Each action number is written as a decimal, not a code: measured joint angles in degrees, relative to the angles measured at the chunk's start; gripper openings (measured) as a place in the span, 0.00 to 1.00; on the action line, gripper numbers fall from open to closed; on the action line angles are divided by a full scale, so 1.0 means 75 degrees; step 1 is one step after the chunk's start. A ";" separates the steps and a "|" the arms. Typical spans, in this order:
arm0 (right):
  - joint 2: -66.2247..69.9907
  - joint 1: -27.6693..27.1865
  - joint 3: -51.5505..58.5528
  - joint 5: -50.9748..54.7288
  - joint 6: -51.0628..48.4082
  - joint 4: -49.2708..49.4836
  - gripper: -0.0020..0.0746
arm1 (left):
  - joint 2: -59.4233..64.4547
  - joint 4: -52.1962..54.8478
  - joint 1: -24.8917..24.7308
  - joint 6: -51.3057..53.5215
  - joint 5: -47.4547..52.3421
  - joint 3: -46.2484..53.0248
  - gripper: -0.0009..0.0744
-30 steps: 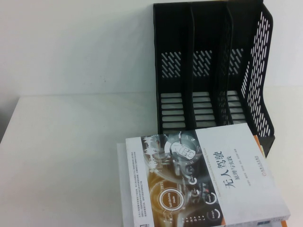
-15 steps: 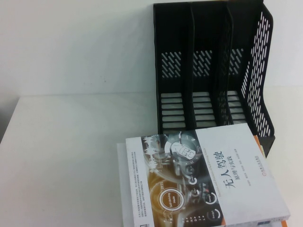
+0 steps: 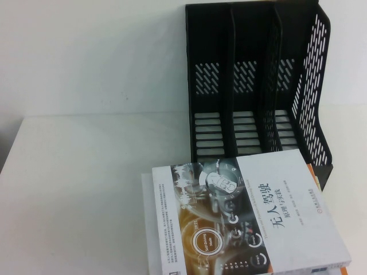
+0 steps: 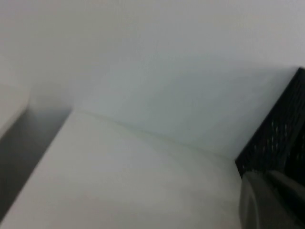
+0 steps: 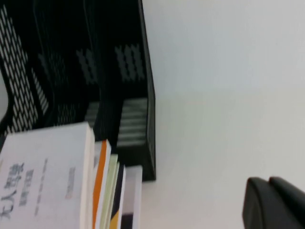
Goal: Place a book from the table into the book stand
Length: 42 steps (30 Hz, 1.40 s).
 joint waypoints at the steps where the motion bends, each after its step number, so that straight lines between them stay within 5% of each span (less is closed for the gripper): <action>1: 0.0287 0.0000 -0.0198 0.0406 0.0000 0.0113 0.02 | 0.0108 -0.0159 0.0000 0.0000 0.0196 -0.0014 0.01; 11: 0.3991 0.0000 -0.0878 0.0895 -0.1975 0.2772 0.02 | 0.1101 -0.2851 0.0000 0.0202 0.0438 -0.0014 0.01; 21: 0.6981 0.0000 -0.0894 0.0577 -0.5192 0.6349 0.02 | 0.3310 -0.7510 0.0000 0.4635 0.1657 -0.0014 0.01; 31: 0.7723 0.0017 -0.0910 0.0389 -0.5813 0.6648 0.02 | 0.5785 -0.9263 0.0000 0.6523 0.1943 -0.0775 0.02; 42: 0.7940 0.1259 -0.0910 -0.0382 -0.5864 0.6888 0.02 | 0.7777 -1.0024 0.0000 0.7596 0.2967 -0.1738 0.40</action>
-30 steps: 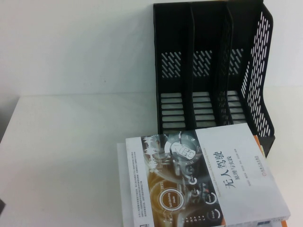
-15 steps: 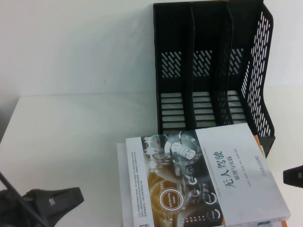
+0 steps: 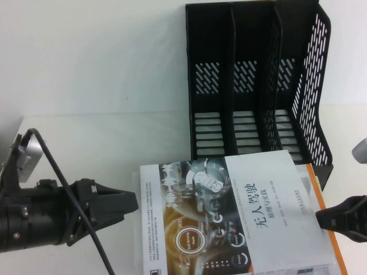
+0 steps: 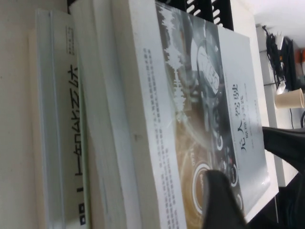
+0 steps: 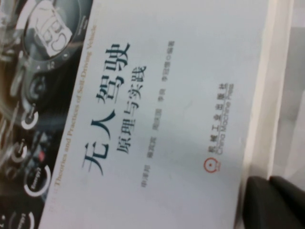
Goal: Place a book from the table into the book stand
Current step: Push book with right arm
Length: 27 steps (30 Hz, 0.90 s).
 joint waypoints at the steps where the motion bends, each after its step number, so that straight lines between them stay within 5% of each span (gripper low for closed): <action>1: 0.0000 0.0088 0.0000 -0.0044 0.0000 0.0026 0.02 | 0.0130 -0.0013 0.0000 0.0146 0.0094 -0.0067 0.44; 9: 0.0243 0.0337 -0.0015 -0.0153 0.0045 0.0306 0.02 | 0.0876 -0.0016 0.0111 0.0535 0.0404 -0.0496 0.50; 20: 0.0339 0.0351 -0.0015 -0.0213 0.0045 0.0560 0.02 | 0.1849 0.0098 0.1533 0.0820 0.1500 -0.0928 0.51; 27: 0.0339 0.0351 -0.0015 -0.0186 0.0031 0.0572 0.02 | 0.1866 0.0346 0.1629 0.0838 0.1534 -0.0928 0.51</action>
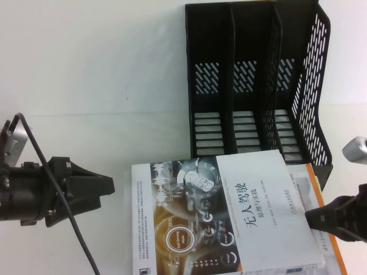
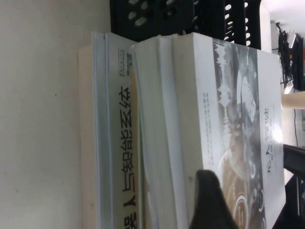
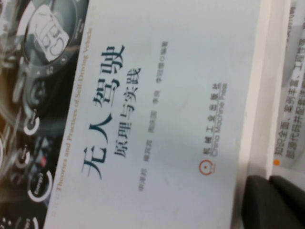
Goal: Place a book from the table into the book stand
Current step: Push book with right arm
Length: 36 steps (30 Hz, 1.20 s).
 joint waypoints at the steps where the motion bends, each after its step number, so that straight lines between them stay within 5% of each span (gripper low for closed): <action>1: 0.0000 0.0000 0.0000 0.0000 0.0000 0.0000 0.02 | 0.0000 0.0029 0.0000 0.0000 -0.0038 0.0000 0.51; 10: 0.0000 0.0000 -0.0014 0.0063 -0.0014 -0.0040 0.02 | 0.0000 0.0693 0.0000 -0.0333 -0.0664 0.0000 0.51; 36: -0.0382 0.0003 0.0000 0.0247 -0.0071 0.0015 0.02 | 0.0013 -0.0311 0.0000 -0.0080 -0.0834 0.0569 0.51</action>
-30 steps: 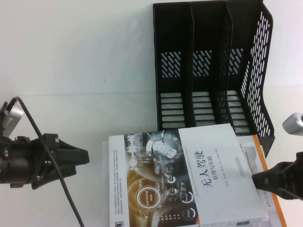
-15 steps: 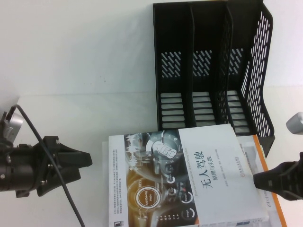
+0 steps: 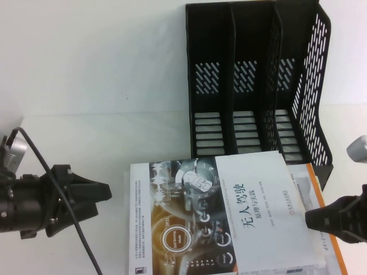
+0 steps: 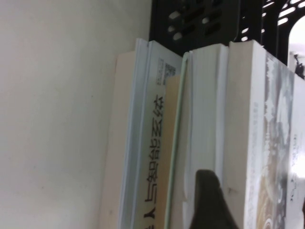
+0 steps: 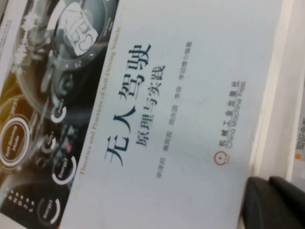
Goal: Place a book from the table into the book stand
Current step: Push book with right arm
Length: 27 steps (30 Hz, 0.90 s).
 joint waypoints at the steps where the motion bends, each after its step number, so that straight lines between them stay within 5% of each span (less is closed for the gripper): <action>1: 0.0000 0.0000 0.0000 0.0000 -0.0036 0.0035 0.02 | 0.0000 -0.0075 0.0000 0.0061 0.0000 0.0021 0.51; 14: 0.0762 0.0308 -0.0298 0.0286 -0.0596 0.0703 0.02 | 0.0000 -0.0410 0.0000 0.0448 0.0533 0.0112 0.67; 27: 0.1407 0.1146 -0.1062 -0.0227 -0.0625 0.0800 0.02 | 0.0000 0.0100 0.0066 0.0419 0.0286 0.0112 0.69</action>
